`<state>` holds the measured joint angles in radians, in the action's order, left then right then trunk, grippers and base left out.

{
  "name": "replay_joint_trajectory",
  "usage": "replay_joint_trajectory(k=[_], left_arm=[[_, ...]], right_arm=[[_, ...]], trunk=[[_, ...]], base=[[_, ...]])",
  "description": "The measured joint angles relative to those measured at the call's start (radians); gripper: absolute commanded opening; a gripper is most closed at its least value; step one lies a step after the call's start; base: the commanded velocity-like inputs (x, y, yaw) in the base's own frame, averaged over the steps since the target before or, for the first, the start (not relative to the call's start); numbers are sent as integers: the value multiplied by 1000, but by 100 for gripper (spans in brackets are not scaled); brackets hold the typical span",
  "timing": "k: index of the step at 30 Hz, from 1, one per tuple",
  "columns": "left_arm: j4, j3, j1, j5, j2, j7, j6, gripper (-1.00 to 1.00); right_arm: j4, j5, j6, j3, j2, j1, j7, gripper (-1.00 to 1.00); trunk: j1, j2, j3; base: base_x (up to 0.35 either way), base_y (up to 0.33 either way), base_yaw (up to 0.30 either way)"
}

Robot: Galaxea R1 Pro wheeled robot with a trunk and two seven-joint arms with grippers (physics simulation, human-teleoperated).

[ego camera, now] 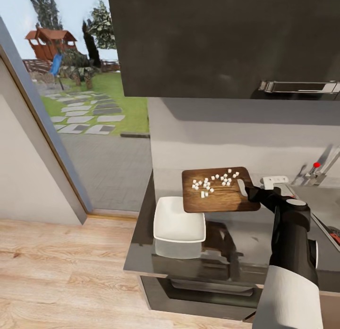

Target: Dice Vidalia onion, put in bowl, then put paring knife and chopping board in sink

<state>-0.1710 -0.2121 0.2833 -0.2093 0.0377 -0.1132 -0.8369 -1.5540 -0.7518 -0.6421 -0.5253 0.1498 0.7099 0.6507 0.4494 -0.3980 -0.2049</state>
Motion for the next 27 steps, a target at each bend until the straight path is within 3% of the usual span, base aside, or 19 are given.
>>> replay_joint_trajectory(k=[5, 8, 11, 27], left_arm=[[0, 0, 0, 0, 0, 0, 0, 100], [0, 0, 0, 0, 0, 0, 0, 100], [0, 0, 0, 0, 0, 0, 0, 100], [0, 0, 0, 0, 0, 0, 2, 100]], right_arm=[[0, 3, -1, 9, 2, 0, 2, -100], [0, 7, -3, 58, 2, 0, 1, -100], [0, 5, -2, 73, 4, 0, 0, -100], [0, 5, 42, 77, 24, 1, 0, -100]], trunk=[[0, 0, 0], [0, 0, 0], [0, 0, 0], [0, 0, 0]], base=[[0, 0, 0], [0, 0, 0], [0, 0, 0], [0, 0, 0]])
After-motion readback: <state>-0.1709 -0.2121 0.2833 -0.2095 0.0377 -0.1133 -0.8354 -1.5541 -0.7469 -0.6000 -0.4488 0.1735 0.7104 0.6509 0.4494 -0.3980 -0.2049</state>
